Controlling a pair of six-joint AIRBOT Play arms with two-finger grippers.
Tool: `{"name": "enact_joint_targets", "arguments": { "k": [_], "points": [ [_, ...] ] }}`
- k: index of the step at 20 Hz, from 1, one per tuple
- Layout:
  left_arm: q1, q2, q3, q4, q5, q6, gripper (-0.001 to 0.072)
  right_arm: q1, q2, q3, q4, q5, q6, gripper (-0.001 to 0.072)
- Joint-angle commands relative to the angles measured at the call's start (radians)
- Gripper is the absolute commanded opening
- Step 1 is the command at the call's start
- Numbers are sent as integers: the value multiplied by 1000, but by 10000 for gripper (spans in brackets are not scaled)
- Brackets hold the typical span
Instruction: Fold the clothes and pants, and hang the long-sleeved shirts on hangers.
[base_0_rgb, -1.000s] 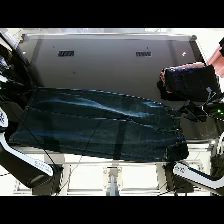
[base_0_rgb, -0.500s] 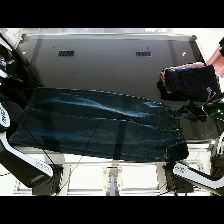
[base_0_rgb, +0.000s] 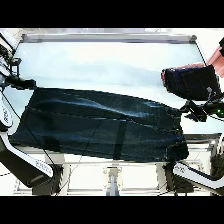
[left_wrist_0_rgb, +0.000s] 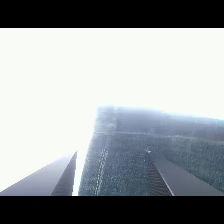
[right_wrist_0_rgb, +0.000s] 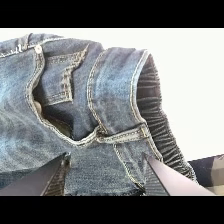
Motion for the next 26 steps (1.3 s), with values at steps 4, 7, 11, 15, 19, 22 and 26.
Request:
{"name": "enact_joint_targets", "arguments": {
  "k": [4, 7, 11, 15, 19, 22, 26],
  "points": [
    [-57, -11, 21, 120, -15, -11, 498, 0, 0, 0, -2, -5, -1, 513],
    [-58, -27, 21, 130, -31, -32, 496, 0, 0, 0, -2, -5, -2, 513],
    [-60, -56, 22, 130, -40, -38, 481, 0, 0, 0, -1, -8, -2, 513],
    [-60, -57, 26, 127, -5, -53, 421, 0, 0, 0, -1, -8, -2, 513],
    [-61, -61, 26, 127, 22, -64, 420, 0, -1, 0, -1, -8, -2, 513],
    [-64, -61, 27, 127, 47, -76, 420, 0, 0, 0, -1, -8, -2, 513],
    [-68, -62, 27, 127, 58, -86, 420, 0, 0, 0, 0, -8, -2, 513]
  ]
}}
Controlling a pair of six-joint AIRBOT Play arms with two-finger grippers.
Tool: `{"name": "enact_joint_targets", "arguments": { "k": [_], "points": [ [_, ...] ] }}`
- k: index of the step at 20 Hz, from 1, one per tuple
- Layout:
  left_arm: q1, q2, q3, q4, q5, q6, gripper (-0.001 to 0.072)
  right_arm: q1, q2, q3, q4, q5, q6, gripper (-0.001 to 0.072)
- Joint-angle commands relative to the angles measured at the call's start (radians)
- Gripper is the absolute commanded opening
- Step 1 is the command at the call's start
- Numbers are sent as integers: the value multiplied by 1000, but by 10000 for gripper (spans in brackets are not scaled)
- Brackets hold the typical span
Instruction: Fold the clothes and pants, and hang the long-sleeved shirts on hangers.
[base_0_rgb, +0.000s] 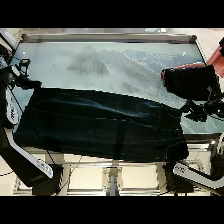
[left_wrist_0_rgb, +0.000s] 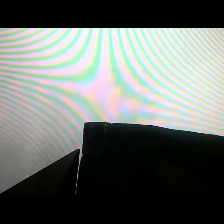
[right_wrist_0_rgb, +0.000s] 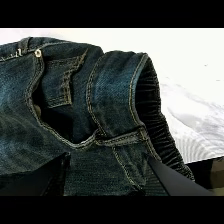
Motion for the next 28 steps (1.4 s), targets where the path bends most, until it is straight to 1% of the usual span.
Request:
{"name": "enact_joint_targets", "arguments": {
  "k": [1, 6, 8, 10, 11, 17, 18, 19, 20, 22, 23, 24, 25, 26, 27, 28],
  "points": [
    [-3, -2, 2, 1, 14, -9, 420, 0, 0, 0, 1, 0, 0, 513],
    [-6, -3, 2, 13, 1, -32, 420, 0, 0, 0, 1, 0, 0, 513],
    [-13, -3, 2, 69, -46, -35, 420, 0, -1, 0, 1, 0, 0, 513],
    [-25, -3, 2, 146, -88, -60, 420, 0, 0, 0, 1, -1, 0, 513],
    [-31, -3, 2, 156, -101, -61, 420, 0, -1, 0, 1, -1, 0, 513],
    [-62, -56, 1, 158, -183, -61, 419, 0, 0, 0, 1, 0, 0, 513],
    [-64, -55, 2, 159, -172, -61, 391, 0, 0, 0, 0, 0, 0, 513],
    [-64, -47, 2, 158, -154, -62, 321, 0, -1, 0, 0, -1, -1, 513],
    [-64, -35, 2, 158, -135, -61, 268, 0, 0, 0, 0, -3, -1, 513],
    [-63, -10, 2, 158, -103, -62, 130, 0, -1, 0, 0, -5, -2, 513],
    [-61, -4, 2, 158, -95, -62, 107, 0, -1, 0, 0, -5, -2, 513],
    [-60, -1, 2, 158, -96, -62, 110, 0, 0, 0, 0, -3, -2, 513],
    [-58, -1, 2, 161, -100, -62, 248, 0, -1, 0, 0, 0, -2, 513],
    [-55, 0, 2, 161, -98, -67, 500, 0, -1, 0, 0, 3, -2, 513],
    [-45, 0, 2, 161, -84, -102, 566, 0, -1, 0, 0, 5, -2, 513],
    [-33, 0, 2, 129, -69, -117, 528, 0, -1, 0, 0, 4, -2, 513]
  ]
}}
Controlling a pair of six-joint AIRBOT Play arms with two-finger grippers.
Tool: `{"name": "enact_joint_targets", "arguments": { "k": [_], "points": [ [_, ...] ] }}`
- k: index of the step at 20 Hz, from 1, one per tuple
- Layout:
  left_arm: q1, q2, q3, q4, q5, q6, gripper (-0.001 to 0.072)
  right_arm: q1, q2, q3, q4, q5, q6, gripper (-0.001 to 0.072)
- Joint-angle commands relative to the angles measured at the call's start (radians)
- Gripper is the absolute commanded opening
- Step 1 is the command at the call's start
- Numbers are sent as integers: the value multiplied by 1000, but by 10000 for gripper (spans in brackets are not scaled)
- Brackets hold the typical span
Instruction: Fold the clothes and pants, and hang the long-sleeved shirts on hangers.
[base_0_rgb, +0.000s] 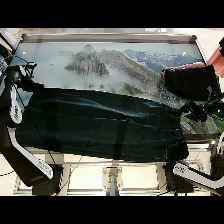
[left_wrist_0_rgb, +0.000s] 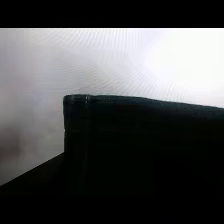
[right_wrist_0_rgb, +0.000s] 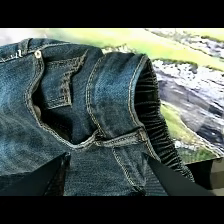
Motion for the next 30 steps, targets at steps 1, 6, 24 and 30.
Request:
{"name": "enact_joint_targets", "arguments": {
  "k": [1, 6, 24, 30],
  "points": [
    [30, 6, 1, -80, 50, -46, 528, 0, -1, 0, 0, 6, 0, 513],
    [64, 6, 1, -231, 112, -72, 528, 0, -1, 0, 0, 6, 0, 513],
    [32, -22, 58, -54, -3, -185, 462, 0, -1, 0, 0, 20, 0, 513],
    [15, -32, 58, -16, 16, -216, 462, 0, 0, 0, 1, 24, 0, 513]
  ]
}}
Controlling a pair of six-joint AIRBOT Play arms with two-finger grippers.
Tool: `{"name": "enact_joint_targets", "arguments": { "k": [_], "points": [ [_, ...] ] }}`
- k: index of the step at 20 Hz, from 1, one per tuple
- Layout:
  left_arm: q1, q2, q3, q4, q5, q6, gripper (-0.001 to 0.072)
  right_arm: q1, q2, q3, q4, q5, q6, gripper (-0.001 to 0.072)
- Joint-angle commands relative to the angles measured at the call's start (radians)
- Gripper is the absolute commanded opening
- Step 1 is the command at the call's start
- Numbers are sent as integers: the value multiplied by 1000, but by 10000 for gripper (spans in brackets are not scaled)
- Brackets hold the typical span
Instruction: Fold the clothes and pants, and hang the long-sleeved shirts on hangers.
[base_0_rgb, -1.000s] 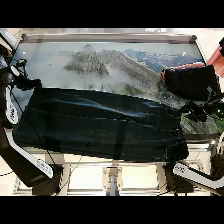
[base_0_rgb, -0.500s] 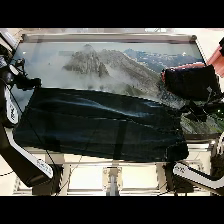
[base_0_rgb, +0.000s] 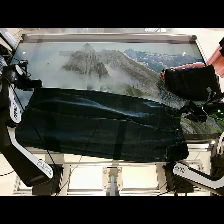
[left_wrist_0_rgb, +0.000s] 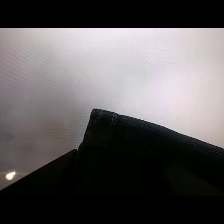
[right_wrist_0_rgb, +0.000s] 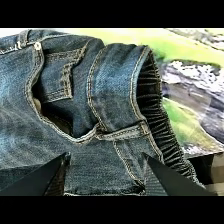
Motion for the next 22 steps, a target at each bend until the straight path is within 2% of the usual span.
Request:
{"name": "enact_joint_targets", "arguments": {
  "k": [1, 4, 5, 6, 8, 9, 11, 13, 14, 20, 22],
  "points": [
    [-6, -4, 1, 27, 7, -13, 462, 0, 0, 0, 1, 2, 0, 513],
    [-13, -8, 1, 23, 6, -8, 454, 0, 0, 0, 1, 2, 0, 513],
    [-18, -17, 1, -1, -5, 11, 331, 0, 0, 0, 1, 3, 0, 513],
    [-22, -36, 1, -14, -29, 20, 242, 0, 0, 0, 2, 3, 1, 513],
    [-34, -70, 1, -5, -70, 20, 242, 0, 0, 0, 3, 4, 0, 513],
    [-35, -75, 1, -5, -73, 20, 217, 0, 0, 0, 3, 3, 1, 513],
    [-34, -61, 2, -1, -64, 20, 110, 0, 0, 0, 1, 1, 0, 513],
    [-24, -45, 9, 2, -57, 20, 44, 0, 0, 0, 0, 0, 0, 513],
    [-19, -42, 13, 2, -59, 18, 23, 0, 0, 0, 0, 0, 0, 513],
    [-8, -30, 14, 5, -96, 13, 23, 0, 0, 0, -5, 31, -13, 513],
    [-8, -20, 14, 1, -102, 13, 22, 0, -1, 0, -59, 41, -29, 520]
  ]
}}
